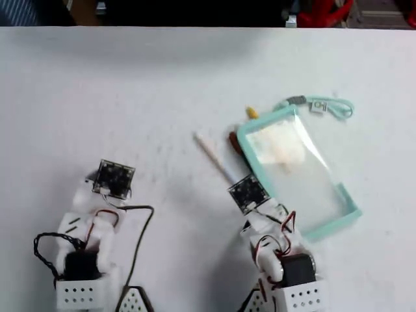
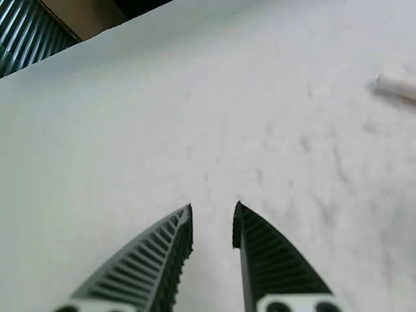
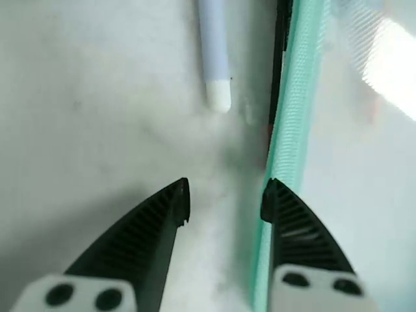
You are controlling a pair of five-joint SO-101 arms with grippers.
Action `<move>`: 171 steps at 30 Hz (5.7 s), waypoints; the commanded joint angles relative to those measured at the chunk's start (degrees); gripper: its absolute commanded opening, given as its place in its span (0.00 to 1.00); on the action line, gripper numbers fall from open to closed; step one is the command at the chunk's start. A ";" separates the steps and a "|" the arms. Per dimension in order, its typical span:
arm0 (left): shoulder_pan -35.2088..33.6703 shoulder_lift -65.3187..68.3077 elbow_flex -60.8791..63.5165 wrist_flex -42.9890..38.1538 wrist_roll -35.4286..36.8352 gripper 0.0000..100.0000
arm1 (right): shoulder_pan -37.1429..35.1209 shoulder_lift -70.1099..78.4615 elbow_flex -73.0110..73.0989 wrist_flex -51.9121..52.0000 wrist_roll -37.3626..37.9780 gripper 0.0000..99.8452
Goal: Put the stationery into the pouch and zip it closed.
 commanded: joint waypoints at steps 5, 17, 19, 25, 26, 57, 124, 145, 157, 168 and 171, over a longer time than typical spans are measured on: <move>0.75 -0.57 -0.26 0.18 -0.70 0.12 | -0.84 0.57 0.44 0.22 0.00 0.18; 0.75 -0.57 -0.26 0.18 -0.62 0.12 | 1.36 0.48 0.44 -32.13 0.35 0.18; 0.75 -0.57 -0.26 0.18 -0.62 0.12 | 0.84 0.48 0.44 -40.48 0.18 0.18; 0.57 -0.57 -0.26 0.18 -0.62 0.12 | -3.12 0.84 0.44 -44.09 -0.09 0.18; 0.57 -0.57 -0.26 0.18 -0.62 0.12 | -3.21 0.84 0.44 -40.92 -0.09 0.18; 9.45 -0.57 -14.51 4.48 6.07 0.17 | 5.41 0.75 0.44 -34.15 -5.80 0.18; 12.44 65.89 -27.52 -23.12 19.34 0.17 | 22.55 111.16 -104.00 -14.81 -1.05 0.18; 12.53 65.63 -27.52 -22.68 19.34 0.17 | 22.29 158.55 -149.54 -14.64 -31.82 0.33; 12.53 65.54 -27.52 -22.68 19.34 0.17 | 21.67 183.60 -178.11 -12.70 -14.42 0.15; 12.53 65.54 -27.52 -22.68 19.34 0.17 | 21.85 180.09 -191.21 -0.04 -8.62 0.02; 12.53 65.54 -27.52 -22.68 19.34 0.17 | 21.85 172.79 -190.68 5.32 -8.88 0.02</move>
